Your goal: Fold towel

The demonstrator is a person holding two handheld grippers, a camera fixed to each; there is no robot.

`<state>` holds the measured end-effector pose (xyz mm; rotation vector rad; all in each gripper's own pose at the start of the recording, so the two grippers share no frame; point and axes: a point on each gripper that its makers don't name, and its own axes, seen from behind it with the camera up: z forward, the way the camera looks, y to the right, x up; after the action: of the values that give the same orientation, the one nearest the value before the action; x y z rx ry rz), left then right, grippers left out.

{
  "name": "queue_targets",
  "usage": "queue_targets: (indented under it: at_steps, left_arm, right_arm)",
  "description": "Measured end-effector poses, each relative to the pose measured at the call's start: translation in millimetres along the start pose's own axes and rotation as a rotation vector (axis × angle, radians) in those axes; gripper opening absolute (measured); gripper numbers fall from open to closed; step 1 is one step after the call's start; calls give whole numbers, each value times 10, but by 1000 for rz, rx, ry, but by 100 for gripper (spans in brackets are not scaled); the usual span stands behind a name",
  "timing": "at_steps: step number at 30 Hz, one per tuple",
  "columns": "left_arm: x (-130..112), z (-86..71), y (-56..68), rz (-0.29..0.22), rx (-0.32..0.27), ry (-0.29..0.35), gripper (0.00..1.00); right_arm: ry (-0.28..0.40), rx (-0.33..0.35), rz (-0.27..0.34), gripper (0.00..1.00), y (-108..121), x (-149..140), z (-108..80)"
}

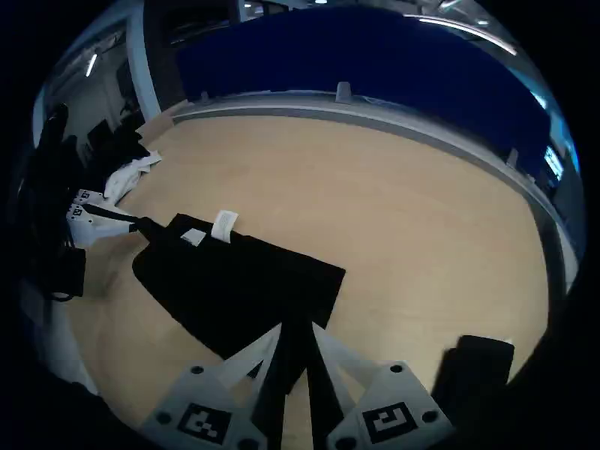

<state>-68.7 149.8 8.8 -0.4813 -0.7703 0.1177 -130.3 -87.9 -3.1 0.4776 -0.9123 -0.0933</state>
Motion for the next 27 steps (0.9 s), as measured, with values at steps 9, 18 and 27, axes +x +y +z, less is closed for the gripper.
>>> queue_targets:
  at_steps: [9, 18, 27]
  left_arm:
    - [-91, 216, -77, 10, 27, -19, 9]
    - [-61, 302, -156, 5, 45, -26, 13]
    - [-9, 314, -215, 7, 64, -16, 24]
  right_arm:
    - [-9, -26, 34, 18, 80, -56, 226]
    - [-2, -60, 49, 20, 163, -3, 341]
    - [11, -92, 35, 30, 256, 45, 367]
